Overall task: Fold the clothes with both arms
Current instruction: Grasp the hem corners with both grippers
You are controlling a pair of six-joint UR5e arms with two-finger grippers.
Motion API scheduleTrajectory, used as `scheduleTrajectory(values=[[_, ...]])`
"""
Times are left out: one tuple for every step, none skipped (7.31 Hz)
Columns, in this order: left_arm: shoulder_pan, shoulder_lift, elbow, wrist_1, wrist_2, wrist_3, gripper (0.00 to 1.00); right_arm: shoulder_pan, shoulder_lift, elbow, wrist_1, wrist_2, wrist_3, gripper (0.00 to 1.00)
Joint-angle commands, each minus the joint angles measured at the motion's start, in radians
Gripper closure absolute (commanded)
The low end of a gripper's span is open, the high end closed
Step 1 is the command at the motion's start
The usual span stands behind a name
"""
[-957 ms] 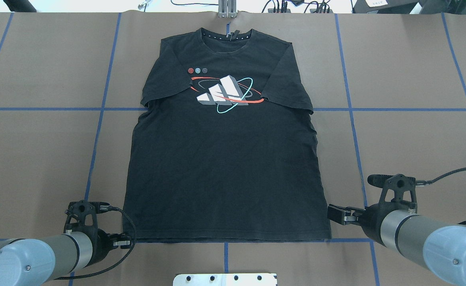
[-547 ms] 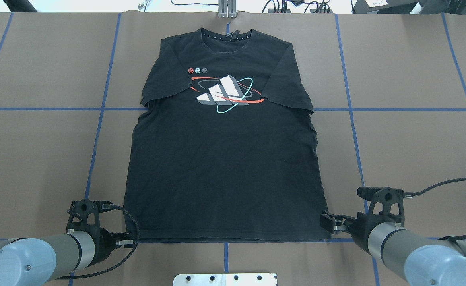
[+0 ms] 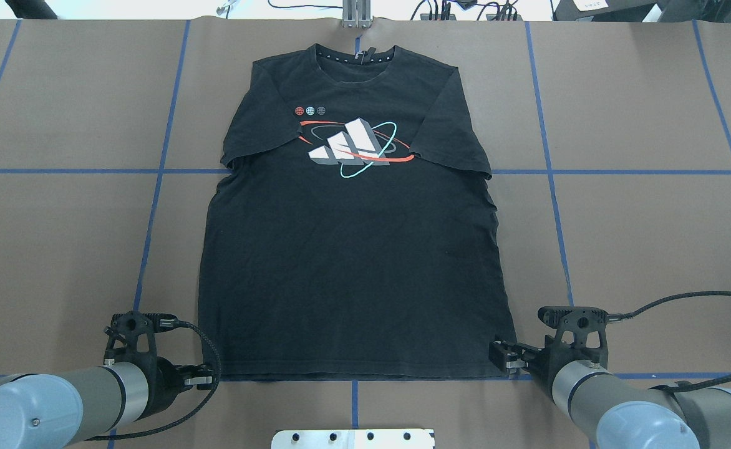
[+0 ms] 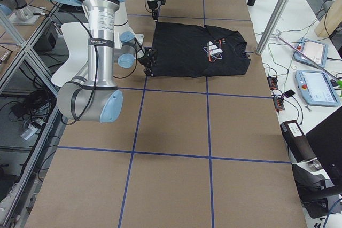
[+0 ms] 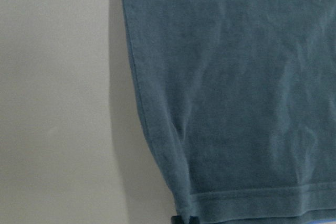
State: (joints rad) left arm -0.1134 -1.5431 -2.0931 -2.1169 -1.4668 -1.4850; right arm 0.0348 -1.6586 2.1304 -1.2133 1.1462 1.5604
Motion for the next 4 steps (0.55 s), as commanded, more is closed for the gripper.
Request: scheduleTrajectory(values=[[0.001,0.000,-0.001,-0.002,-0.001,-0.001,1.00,-0.033,0.002,-0.009,0.000,-0.025,0.016,0.36],[0.000,0.000,0.001,-0.002,-0.001,-0.001,1.00,-0.052,0.002,-0.007,-0.015,-0.037,0.030,0.41],[0.001,0.000,0.001,-0.002,-0.001,-0.001,1.00,-0.062,0.002,-0.007,-0.021,-0.045,0.039,0.45],[0.001,0.000,0.001,-0.002,-0.001,-0.001,1.00,-0.065,0.000,-0.006,-0.035,-0.048,0.040,0.45]])
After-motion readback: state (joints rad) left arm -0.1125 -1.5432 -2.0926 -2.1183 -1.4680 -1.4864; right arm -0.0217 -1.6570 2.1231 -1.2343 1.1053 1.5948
